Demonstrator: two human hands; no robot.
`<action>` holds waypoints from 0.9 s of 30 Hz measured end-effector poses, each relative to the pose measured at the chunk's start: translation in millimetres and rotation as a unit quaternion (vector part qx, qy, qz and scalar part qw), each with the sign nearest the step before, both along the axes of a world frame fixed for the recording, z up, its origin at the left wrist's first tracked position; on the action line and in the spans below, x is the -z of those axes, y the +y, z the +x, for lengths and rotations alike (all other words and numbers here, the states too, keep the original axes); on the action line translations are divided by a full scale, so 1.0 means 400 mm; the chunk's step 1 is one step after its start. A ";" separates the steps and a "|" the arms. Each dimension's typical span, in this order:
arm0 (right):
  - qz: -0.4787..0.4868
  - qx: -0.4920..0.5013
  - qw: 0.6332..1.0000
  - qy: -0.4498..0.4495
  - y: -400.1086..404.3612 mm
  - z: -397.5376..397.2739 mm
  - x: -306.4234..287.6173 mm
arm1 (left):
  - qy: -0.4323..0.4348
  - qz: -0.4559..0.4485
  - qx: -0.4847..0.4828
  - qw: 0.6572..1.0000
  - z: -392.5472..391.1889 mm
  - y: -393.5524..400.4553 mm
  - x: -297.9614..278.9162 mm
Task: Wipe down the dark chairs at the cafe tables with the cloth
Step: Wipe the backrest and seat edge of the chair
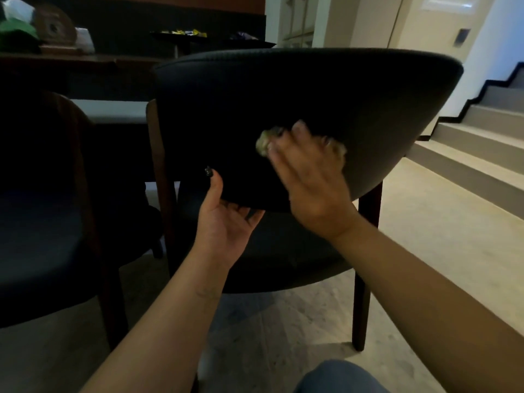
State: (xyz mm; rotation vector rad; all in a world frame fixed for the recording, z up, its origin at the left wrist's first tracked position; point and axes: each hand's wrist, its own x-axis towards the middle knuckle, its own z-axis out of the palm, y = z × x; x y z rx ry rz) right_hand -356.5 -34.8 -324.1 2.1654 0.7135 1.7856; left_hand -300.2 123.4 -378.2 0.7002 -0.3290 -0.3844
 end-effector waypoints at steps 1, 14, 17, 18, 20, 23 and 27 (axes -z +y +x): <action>-0.044 0.005 0.999 0.026 -0.008 -0.001 0.030 | -0.007 0.001 0.002 1.000 -0.001 0.001 0.001; 0.128 -0.059 0.987 -0.074 -0.036 -0.013 -0.125 | 0.024 -0.020 -0.048 0.998 -0.005 -0.022 0.007; 0.067 -0.053 0.996 -0.021 -0.048 -0.019 -0.084 | 0.043 -0.016 -0.051 0.998 -0.013 -0.025 -0.005; 0.022 -0.056 0.998 0.016 -0.054 -0.025 -0.065 | 0.050 -0.017 -0.056 0.997 -0.015 -0.026 -0.007; -0.055 -0.055 0.994 0.078 -0.063 -0.045 -0.027 | 0.055 -0.017 -0.062 0.996 -0.022 -0.029 -0.011; 0.042 -0.088 0.993 0.063 -0.077 -0.088 -0.057 | 0.067 -0.025 -0.064 0.995 -0.023 -0.033 -0.010; 0.301 -0.139 0.940 -0.082 -0.054 -0.082 -0.179 | 0.048 -0.031 -0.065 0.996 -0.017 -0.037 0.003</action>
